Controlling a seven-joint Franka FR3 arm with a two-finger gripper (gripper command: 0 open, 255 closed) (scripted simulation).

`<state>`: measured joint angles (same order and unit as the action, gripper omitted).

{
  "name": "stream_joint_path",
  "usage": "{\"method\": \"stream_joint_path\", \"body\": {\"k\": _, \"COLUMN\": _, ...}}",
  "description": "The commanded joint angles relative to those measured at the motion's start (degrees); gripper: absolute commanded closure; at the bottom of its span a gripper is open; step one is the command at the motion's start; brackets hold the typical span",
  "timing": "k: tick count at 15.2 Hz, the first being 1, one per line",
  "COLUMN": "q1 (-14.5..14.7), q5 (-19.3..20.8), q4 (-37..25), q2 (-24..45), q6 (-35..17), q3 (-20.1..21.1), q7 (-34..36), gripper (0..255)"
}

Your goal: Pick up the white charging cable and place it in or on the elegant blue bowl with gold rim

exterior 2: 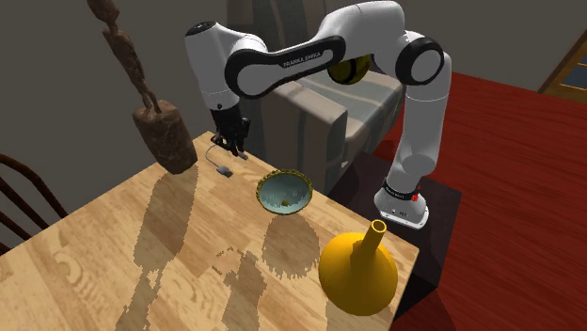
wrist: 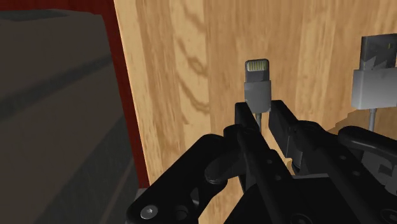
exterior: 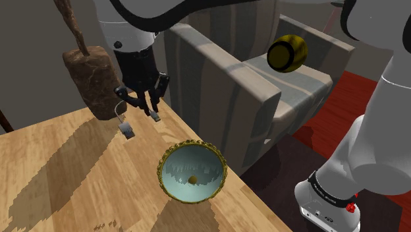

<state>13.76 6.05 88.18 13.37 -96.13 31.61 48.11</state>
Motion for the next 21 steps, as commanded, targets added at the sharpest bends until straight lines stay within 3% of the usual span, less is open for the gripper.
{"method": "stream_joint_path", "body": {"k": 1, "q1": -0.9, "q5": -2.2, "q4": 5.2, "q2": -4.4, "q6": -1.4, "q3": 0.4, "q7": -0.4, "gripper": 255}}
{"method": "stream_joint_path", "body": {"k": 7, "q1": -1.7, "q5": -10.2, "q4": 20.2, "q2": -19.4, "q6": -3.6, "q3": 0.7, "q7": -2.4, "gripper": 255}}
{"method": "stream_joint_path", "body": {"k": 14, "q1": 1.5, "q5": -18.5, "q4": 33.6, "q2": -36.1, "q6": -2.1, "q3": -0.8, "q7": -4.1, "gripper": 255}}
{"method": "stream_joint_path", "body": {"k": 21, "q1": 1.8, "q5": -18.8, "q4": 38.6, "q2": -35.7, "q6": -7.5, "q3": 0.0, "q7": -4.2, "gripper": 255}}
